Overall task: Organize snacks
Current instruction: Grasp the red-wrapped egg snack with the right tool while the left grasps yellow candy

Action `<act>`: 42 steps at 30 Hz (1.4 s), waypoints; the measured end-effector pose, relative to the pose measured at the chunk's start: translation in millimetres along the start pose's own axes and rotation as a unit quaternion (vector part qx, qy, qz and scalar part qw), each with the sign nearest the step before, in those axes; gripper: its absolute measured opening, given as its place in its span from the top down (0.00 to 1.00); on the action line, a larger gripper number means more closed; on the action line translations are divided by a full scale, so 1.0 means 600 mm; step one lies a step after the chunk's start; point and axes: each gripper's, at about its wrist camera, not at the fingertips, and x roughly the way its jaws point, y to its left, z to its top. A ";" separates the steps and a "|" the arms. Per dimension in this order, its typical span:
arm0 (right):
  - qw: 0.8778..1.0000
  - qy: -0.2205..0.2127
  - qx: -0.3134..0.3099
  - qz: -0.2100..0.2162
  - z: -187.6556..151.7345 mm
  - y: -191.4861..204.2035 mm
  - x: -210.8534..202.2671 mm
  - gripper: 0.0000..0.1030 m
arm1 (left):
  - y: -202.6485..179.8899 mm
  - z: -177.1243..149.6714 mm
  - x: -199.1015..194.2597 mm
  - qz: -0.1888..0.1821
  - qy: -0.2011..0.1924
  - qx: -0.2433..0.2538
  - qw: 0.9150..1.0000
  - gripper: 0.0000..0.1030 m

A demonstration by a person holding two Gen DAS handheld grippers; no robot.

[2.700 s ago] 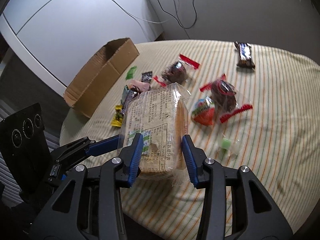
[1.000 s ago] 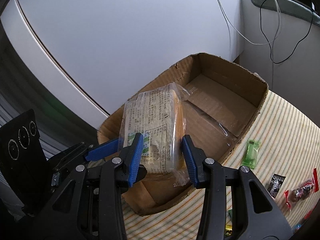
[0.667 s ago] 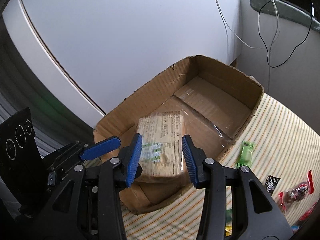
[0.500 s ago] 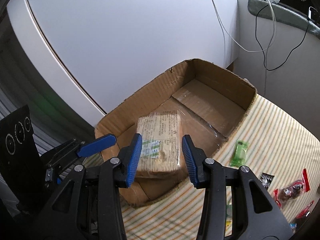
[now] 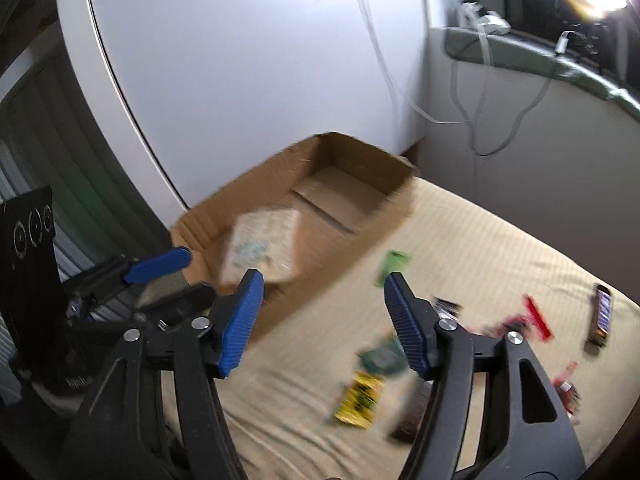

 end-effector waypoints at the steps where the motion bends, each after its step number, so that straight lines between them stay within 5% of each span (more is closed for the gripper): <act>1: 1.000 -0.002 0.000 -0.010 -0.012 -0.010 -0.010 0.34 | -0.006 -0.004 0.002 -0.005 0.004 0.001 1.000 0.42; 18: 0.991 0.041 0.035 -0.125 -0.198 -0.164 -0.096 0.35 | -0.116 -0.074 0.082 -0.058 0.086 0.033 0.994 0.42; 21: 0.989 0.052 0.036 -0.130 -0.215 -0.178 -0.097 0.47 | -0.128 -0.079 0.093 -0.056 0.093 0.041 0.993 0.50; 39: 0.987 0.086 0.067 -0.117 -0.204 -0.226 -0.008 0.50 | -0.148 -0.095 0.154 -0.019 0.126 0.081 0.988 0.53; 42: 0.986 0.088 0.053 -0.128 -0.204 -0.218 0.001 0.50 | -0.153 -0.098 0.156 -0.015 0.126 0.091 0.988 0.63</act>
